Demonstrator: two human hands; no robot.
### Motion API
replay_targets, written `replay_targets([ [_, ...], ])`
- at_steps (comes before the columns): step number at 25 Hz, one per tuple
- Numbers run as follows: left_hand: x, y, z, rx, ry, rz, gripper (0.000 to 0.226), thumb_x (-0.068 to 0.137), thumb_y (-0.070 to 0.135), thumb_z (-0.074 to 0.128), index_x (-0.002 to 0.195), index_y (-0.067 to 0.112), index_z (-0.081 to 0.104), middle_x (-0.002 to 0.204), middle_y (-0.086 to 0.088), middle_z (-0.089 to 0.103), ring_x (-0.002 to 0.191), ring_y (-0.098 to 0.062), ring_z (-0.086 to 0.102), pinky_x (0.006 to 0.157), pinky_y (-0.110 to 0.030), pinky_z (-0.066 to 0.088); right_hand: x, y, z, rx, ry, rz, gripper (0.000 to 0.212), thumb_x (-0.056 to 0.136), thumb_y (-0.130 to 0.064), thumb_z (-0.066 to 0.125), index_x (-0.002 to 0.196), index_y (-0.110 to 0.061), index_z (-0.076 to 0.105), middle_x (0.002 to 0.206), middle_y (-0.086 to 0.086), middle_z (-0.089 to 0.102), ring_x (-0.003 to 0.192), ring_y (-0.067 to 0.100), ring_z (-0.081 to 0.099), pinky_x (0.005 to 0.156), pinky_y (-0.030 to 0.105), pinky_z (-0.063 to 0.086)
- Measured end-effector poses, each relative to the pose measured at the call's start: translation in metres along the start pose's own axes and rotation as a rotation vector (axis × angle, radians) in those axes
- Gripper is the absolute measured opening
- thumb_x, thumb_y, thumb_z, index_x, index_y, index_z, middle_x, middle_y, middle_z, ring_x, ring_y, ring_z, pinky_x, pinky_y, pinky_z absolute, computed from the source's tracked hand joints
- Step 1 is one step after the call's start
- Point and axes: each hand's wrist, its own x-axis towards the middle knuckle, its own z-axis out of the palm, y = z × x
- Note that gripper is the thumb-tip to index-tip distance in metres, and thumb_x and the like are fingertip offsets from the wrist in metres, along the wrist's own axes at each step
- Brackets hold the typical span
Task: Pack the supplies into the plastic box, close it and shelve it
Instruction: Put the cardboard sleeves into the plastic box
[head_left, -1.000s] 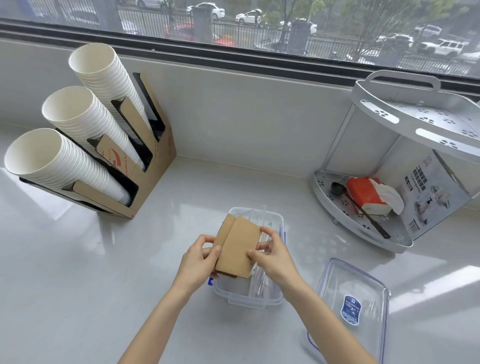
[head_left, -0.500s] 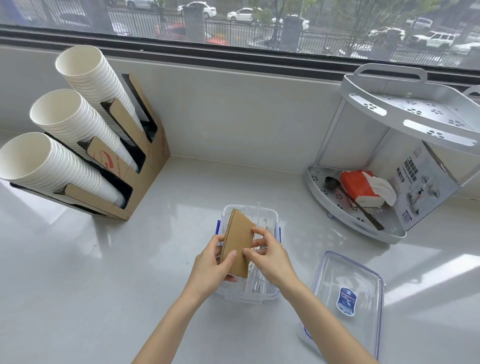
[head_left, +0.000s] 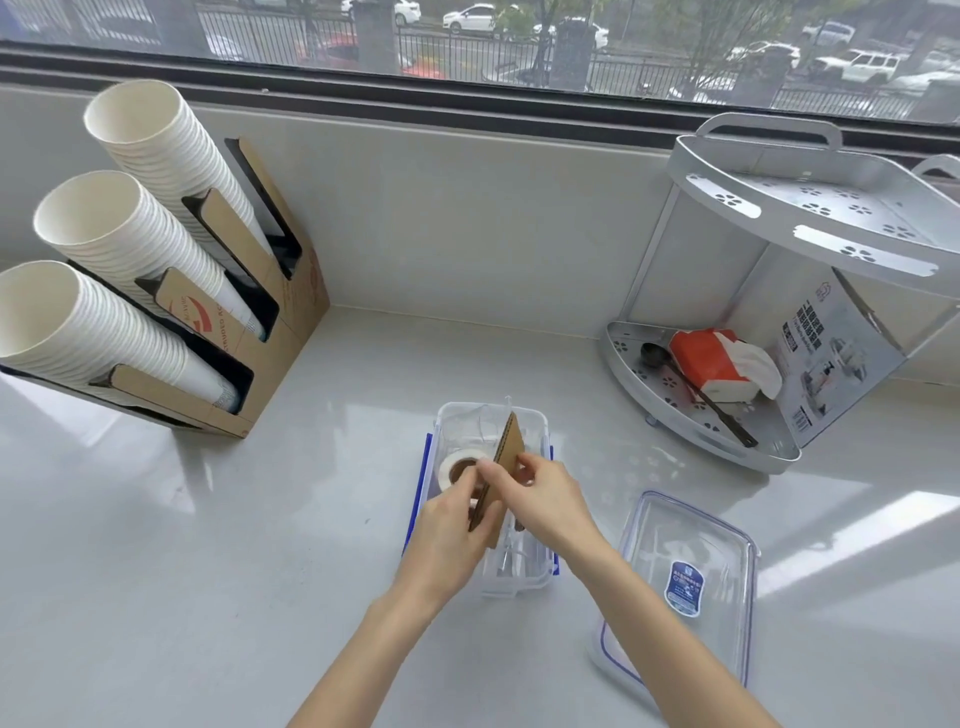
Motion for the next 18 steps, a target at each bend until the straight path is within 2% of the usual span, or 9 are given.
replay_targets([
  [2,0.001,0.004,0.004,0.002,-0.008,0.037,0.029,0.089,0.019,0.051,0.118,0.022,0.051,0.087,0.014,0.058,0.072,-0.003,0.060,0.072,-0.014,0.049,-0.001,-0.004,-0.008,-0.029,0.034,-0.019,0.034,0.084,-0.038,0.055,0.091,-0.006,0.066,0.094,0.011,0.069,0.089,0.025,0.062,0.059,0.019,0.047],
  [3,0.002,0.005,0.005,0.012,-0.019,0.062,0.031,0.089,0.019,0.051,0.120,0.022,0.051,0.090,0.010,0.060,0.076,-0.009,0.062,0.076,-0.019,0.052,-0.001,-0.005,-0.012,-0.034,0.040,-0.019,0.032,0.085,-0.032,0.054,0.090,-0.003,0.067,0.089,0.011,0.070,0.085,0.026,0.065,0.056,0.017,0.049],
  [4,0.003,0.004,0.007,0.041,-0.029,0.085,0.033,0.088,0.019,0.052,0.121,0.022,0.051,0.092,0.005,0.061,0.080,-0.014,0.063,0.081,-0.027,0.054,0.000,-0.004,-0.014,-0.032,0.044,-0.018,0.031,0.084,-0.027,0.053,0.088,0.000,0.066,0.084,0.013,0.069,0.082,0.028,0.068,0.059,0.020,0.054],
  [5,0.004,0.004,0.008,0.081,-0.038,0.103,0.035,0.088,0.020,0.053,0.123,0.022,0.051,0.095,0.001,0.061,0.084,-0.017,0.062,0.083,-0.034,0.053,0.001,-0.003,-0.016,-0.027,0.051,-0.016,0.030,0.083,-0.023,0.052,0.084,0.004,0.065,0.079,0.014,0.068,0.081,0.029,0.069,0.068,0.030,0.058],
  [7,0.006,0.004,0.010,0.127,-0.076,0.110,0.041,0.086,0.023,0.056,0.125,0.023,0.048,0.100,0.001,0.056,0.089,-0.016,0.059,0.085,-0.039,0.052,0.002,-0.001,-0.019,-0.013,0.087,-0.007,0.028,0.078,-0.018,0.051,0.078,0.006,0.064,0.073,0.016,0.068,0.080,0.031,0.069,0.080,0.044,0.057],
  [11,0.011,0.009,0.012,0.105,-0.195,0.076,0.055,0.081,0.029,0.063,0.131,0.027,0.040,0.111,0.006,0.045,0.103,-0.013,0.053,0.095,-0.034,0.048,0.004,-0.002,-0.026,-0.041,0.132,-0.002,0.025,0.079,-0.014,0.051,0.077,0.007,0.065,0.077,0.018,0.070,0.085,0.036,0.068,0.080,0.045,0.057],
  [14,0.013,0.008,0.015,0.091,-0.188,0.054,0.061,0.079,0.032,0.065,0.132,0.030,0.035,0.135,0.000,0.034,0.124,-0.015,0.036,0.103,-0.024,0.033,0.005,-0.005,-0.031,-0.024,0.154,0.008,0.026,0.078,-0.014,0.051,0.077,0.009,0.063,0.072,0.018,0.066,0.086,0.039,0.067,0.071,0.036,0.055],
  [16,0.013,0.009,0.017,0.027,-0.195,0.024,0.061,0.078,0.032,0.066,0.130,0.034,0.034,0.139,-0.001,0.033,0.121,-0.015,0.038,0.096,-0.022,0.031,0.004,-0.005,-0.032,-0.031,0.152,0.021,0.025,0.079,-0.015,0.051,0.075,0.007,0.062,0.068,0.014,0.061,0.087,0.040,0.067,0.062,0.029,0.046],
  [18,0.011,0.009,0.019,-0.021,-0.199,0.014,0.060,0.078,0.030,0.066,0.128,0.034,0.034,0.131,0.000,0.042,0.106,-0.012,0.045,0.088,-0.021,0.035,0.003,-0.004,-0.032,-0.059,0.143,0.018,0.020,0.080,-0.015,0.050,0.071,0.000,0.058,0.068,0.012,0.057,0.087,0.040,0.066,0.060,0.029,0.042],
])
